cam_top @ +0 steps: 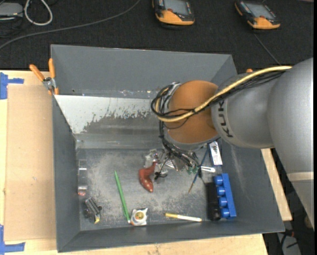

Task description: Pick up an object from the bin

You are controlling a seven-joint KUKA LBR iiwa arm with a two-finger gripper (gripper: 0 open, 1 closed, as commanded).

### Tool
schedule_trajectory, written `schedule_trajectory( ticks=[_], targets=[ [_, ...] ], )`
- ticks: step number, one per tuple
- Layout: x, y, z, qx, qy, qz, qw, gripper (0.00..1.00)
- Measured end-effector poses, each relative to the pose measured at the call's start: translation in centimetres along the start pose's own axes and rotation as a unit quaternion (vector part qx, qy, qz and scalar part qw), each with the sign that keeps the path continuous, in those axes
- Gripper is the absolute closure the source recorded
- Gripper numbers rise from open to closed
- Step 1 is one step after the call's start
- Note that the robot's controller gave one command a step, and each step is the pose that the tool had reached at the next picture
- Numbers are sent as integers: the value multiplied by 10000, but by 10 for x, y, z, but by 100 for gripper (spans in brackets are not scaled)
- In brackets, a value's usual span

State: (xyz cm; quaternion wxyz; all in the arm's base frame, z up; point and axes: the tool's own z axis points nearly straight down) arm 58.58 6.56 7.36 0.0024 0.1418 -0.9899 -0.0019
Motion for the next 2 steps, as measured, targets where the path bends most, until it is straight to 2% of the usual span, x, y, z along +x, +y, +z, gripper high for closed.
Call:
schedule_trajectory(
  ticks=[1,2],
  targets=[
    [0,0,0,-1,0,3,10000,100],
    [1,1,-23,-7,18,5,10000,100]
  ],
)
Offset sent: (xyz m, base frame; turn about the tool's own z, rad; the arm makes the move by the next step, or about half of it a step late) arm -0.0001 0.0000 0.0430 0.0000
